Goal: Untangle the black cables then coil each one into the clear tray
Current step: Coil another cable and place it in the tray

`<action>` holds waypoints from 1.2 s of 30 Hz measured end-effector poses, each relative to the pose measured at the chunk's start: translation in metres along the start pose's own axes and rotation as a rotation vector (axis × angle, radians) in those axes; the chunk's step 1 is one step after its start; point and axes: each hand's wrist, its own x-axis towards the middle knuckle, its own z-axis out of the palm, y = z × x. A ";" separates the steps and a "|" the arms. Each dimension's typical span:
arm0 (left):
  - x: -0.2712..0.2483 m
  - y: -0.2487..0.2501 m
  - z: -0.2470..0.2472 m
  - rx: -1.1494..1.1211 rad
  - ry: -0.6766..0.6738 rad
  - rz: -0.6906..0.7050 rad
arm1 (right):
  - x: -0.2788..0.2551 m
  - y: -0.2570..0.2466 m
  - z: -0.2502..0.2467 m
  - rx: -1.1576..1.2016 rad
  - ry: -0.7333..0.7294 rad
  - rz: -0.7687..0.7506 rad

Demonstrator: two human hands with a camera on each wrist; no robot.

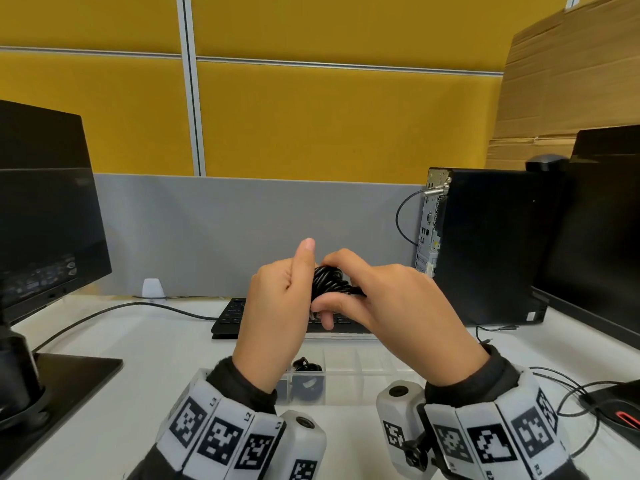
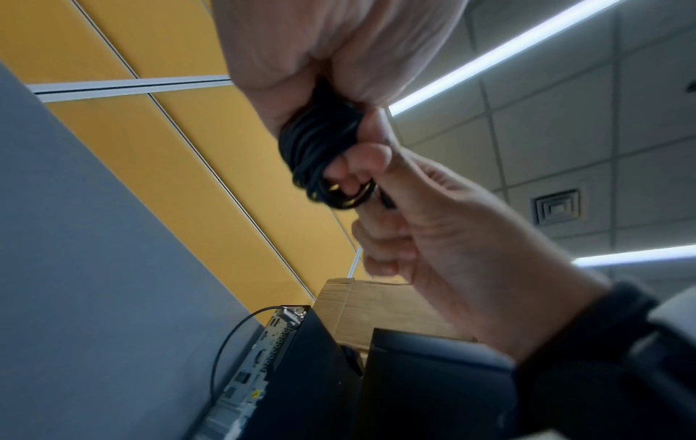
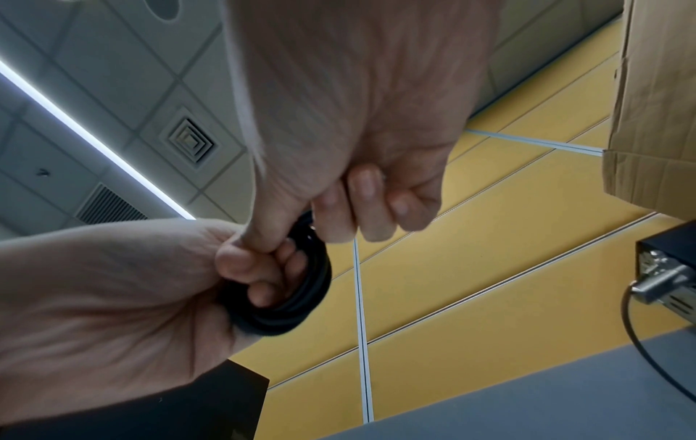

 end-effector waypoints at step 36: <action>0.009 -0.007 -0.004 -0.576 -0.247 -0.099 | 0.011 -0.013 0.028 1.256 0.147 0.461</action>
